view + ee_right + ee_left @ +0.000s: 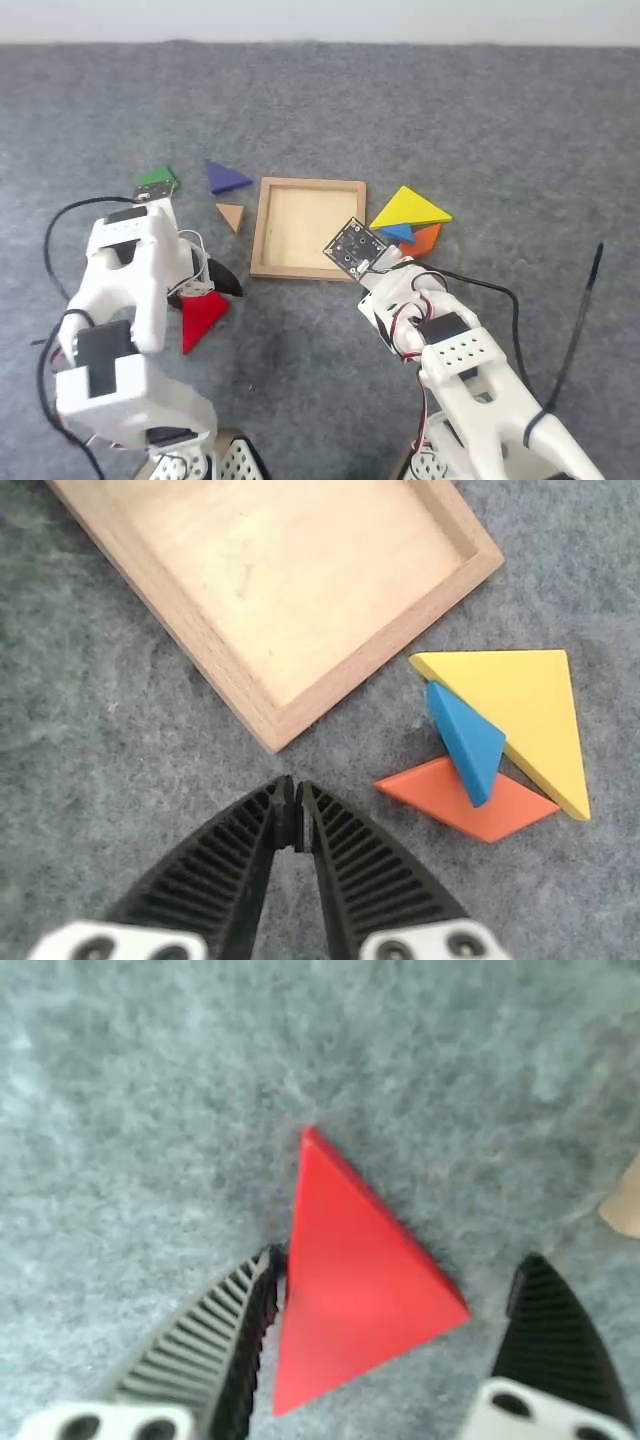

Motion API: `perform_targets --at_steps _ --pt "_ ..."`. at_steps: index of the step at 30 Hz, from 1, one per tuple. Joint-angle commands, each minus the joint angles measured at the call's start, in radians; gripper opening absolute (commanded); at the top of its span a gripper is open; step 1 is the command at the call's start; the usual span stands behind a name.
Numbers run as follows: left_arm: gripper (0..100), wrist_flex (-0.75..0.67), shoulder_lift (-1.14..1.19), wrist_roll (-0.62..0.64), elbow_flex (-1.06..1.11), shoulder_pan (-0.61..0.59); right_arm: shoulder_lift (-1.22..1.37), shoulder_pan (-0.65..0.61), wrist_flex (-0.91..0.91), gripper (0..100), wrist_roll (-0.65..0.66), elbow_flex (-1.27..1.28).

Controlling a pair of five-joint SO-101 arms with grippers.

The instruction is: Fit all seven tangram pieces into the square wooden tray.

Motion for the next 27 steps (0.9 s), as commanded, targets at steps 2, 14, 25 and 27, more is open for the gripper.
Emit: perform_targets --at_steps 2,14,25,27 --pt "36 0.021 0.018 -0.006 0.019 -0.014 -0.007 -0.004 -0.008 0.9 -0.003 -0.006" --pt "39 0.044 0.029 -0.054 0.048 -0.063 -0.007 -0.004 -0.008 0.9 -0.003 -0.006" --pt "39 0.046 0.051 -0.11 0.064 -0.092 -0.007 -0.004 -0.008 0.9 -0.003 -0.006" --pt "39 0.072 0.032 -0.157 0.07 -0.092 -0.007 -0.004 -0.008 0.9 -0.003 -0.006"
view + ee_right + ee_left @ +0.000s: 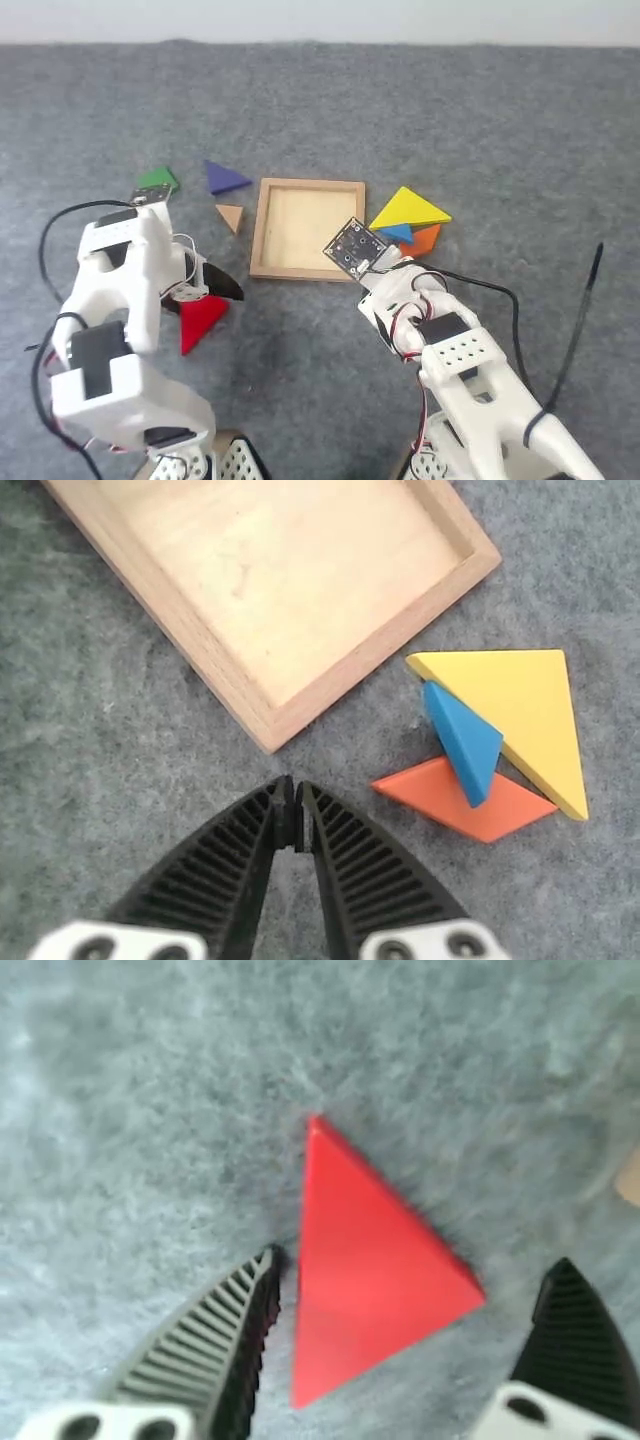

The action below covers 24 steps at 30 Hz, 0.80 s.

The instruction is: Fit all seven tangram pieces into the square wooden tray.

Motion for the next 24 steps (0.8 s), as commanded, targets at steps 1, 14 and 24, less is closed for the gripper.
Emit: perform_targets --at_steps 1,14,24 --pt "39 0.057 0.021 -0.086 0.064 -0.044 -0.007 -0.004 -0.008 0.9 -0.003 -0.006" --pt "44 0.058 -0.02 -0.126 0.068 -0.078 -0.007 -0.004 -0.008 0.9 -0.003 -0.006" --pt "44 -0.012 0.043 -0.104 0.064 -0.06 -0.007 -0.004 -0.008 0.9 -0.005 -0.006"
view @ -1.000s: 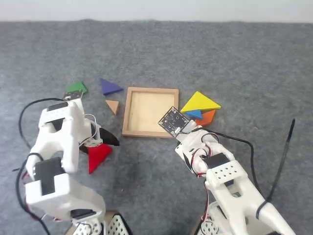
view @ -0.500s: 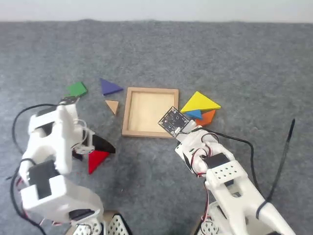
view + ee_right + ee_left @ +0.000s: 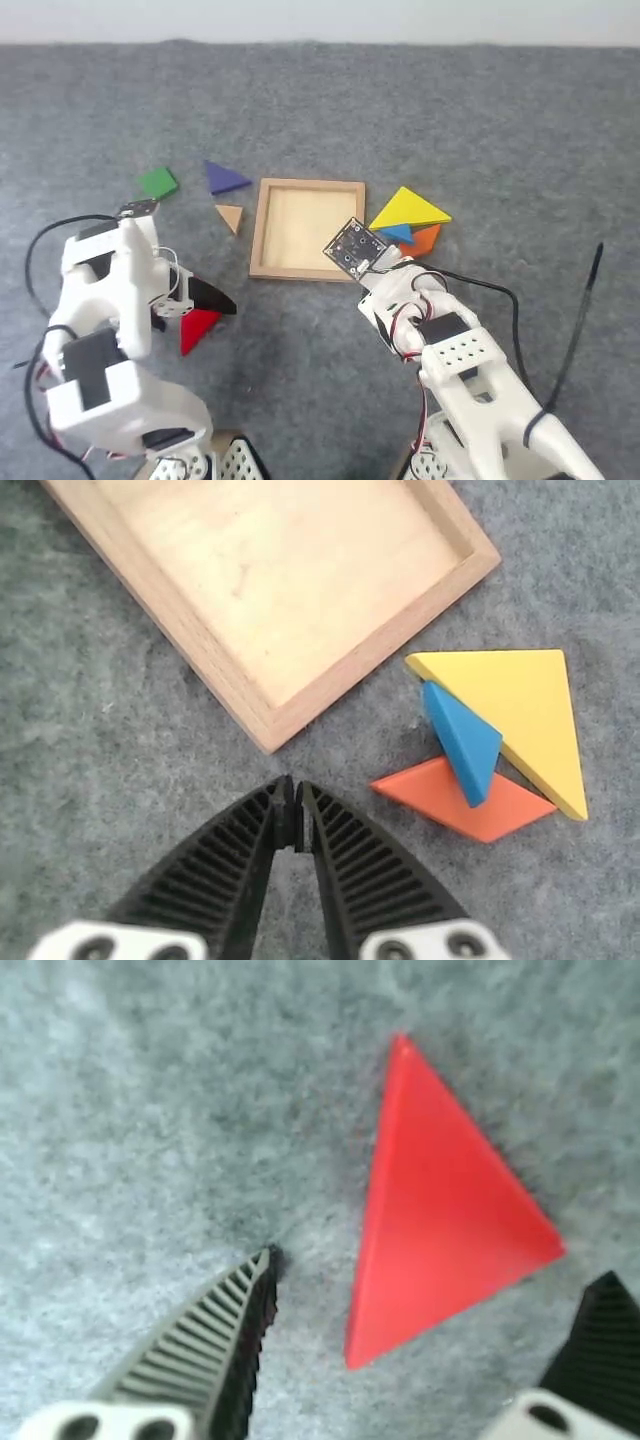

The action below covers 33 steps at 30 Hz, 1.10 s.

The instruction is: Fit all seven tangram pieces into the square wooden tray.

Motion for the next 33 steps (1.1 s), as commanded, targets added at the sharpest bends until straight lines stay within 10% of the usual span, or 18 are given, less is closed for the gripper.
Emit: perform_targets --at_steps 1,33 --pt "44 -0.018 0.091 0.014 -0.018 0.017 -0.007 -0.004 -0.008 0.9 -0.005 -0.006" --pt "33 -0.063 -0.029 0.147 0.087 0.195 -0.008 -0.004 -0.007 0.9 -0.005 -0.006"
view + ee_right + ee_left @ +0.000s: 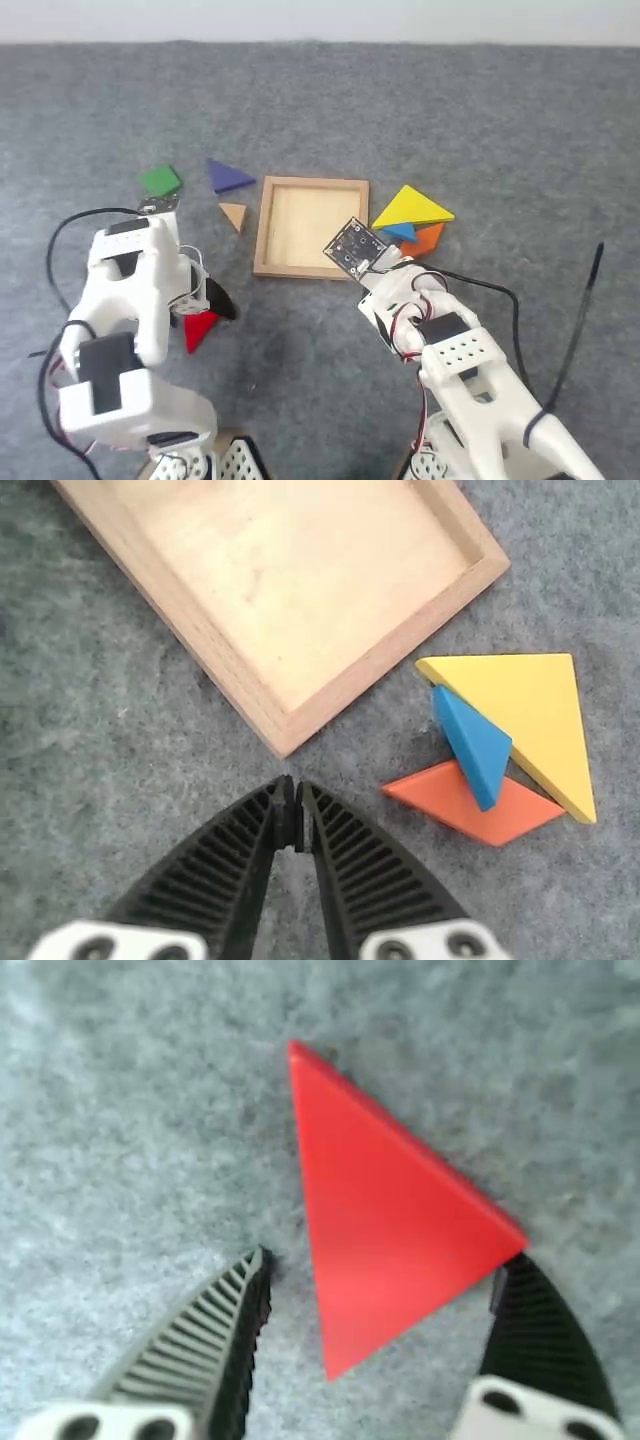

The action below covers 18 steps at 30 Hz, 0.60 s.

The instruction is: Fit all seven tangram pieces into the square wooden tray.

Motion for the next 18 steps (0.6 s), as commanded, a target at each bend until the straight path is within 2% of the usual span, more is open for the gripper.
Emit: perform_targets --at_steps 1,10,18 --pt "33 -0.025 -0.006 0.049 0.039 0.055 -0.008 -0.005 -0.007 0.9 -0.005 -0.006" --pt "33 -0.003 -0.002 0.183 -0.045 0.058 -0.008 -0.005 -0.007 0.9 -0.003 -0.006" --pt "33 -0.002 -0.006 0.198 -0.068 0.083 -0.008 -0.005 -0.007 0.9 -0.003 -0.006"
